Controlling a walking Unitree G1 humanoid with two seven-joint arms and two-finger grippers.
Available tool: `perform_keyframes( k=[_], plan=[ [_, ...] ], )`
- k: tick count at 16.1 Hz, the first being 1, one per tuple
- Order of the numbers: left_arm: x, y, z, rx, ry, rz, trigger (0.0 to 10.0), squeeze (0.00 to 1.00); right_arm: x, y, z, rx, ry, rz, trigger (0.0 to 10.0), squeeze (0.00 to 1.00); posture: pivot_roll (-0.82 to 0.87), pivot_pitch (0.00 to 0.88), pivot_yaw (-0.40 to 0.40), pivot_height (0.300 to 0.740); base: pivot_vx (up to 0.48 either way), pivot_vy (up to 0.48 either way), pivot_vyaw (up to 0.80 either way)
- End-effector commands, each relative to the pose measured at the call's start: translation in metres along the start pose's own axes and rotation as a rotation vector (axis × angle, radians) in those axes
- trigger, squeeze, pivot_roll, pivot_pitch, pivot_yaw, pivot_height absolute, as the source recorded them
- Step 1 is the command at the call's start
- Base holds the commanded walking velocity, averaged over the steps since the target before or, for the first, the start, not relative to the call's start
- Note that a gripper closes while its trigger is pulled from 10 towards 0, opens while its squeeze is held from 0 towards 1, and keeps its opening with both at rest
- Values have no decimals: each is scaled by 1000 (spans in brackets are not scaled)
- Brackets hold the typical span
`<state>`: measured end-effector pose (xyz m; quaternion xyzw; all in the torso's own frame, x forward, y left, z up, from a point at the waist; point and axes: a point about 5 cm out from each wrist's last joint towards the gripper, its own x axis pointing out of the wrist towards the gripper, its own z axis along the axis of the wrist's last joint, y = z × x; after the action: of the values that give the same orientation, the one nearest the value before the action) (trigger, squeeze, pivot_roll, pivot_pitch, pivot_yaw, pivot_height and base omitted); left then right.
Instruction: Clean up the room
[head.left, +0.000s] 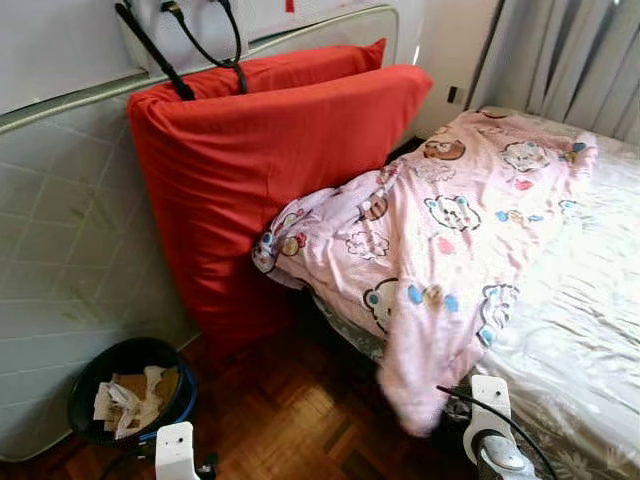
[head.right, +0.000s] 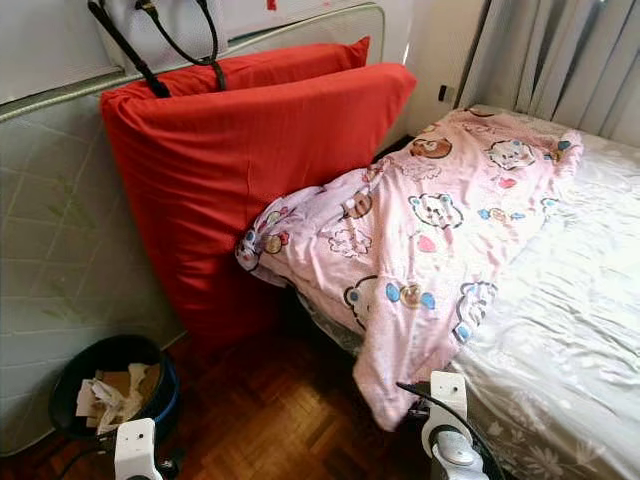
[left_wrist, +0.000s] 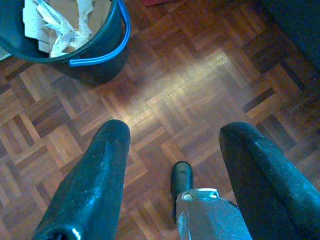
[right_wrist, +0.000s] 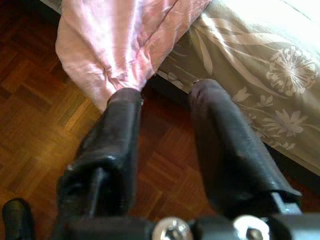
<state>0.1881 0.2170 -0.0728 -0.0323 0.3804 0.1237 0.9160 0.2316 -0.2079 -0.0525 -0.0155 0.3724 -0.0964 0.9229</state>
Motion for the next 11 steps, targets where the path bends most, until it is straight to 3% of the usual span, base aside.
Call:
perform_keyframes(
  k=[1, 2, 3, 11],
  plan=[
    [0, 3, -3, 13, 21, 6, 10000, 0, -1, 2, -7, -9, 29, 11, 10000, 682, -70, 0, 9, 740, 0, 0, 0],
    [0, 3, -3, 12, 21, 6, 10000, 0, -2, 2, -11, -9, 41, 22, 10000, 475, -70, 0, 9, 740, 0, 0, 0],
    [0, 3, -3, 13, 21, 6, 10000, 0, -3, 3, -14, -11, 52, 37, 10000, 0, -71, 0, 9, 740, 0, 0, 0],
    [0, 3, -3, 12, 23, 5, 10000, 0, -7, 7, -30, -16, 100, 88, 10000, 0, -68, 0, 8, 740, 0, 0, 0]
  ],
)
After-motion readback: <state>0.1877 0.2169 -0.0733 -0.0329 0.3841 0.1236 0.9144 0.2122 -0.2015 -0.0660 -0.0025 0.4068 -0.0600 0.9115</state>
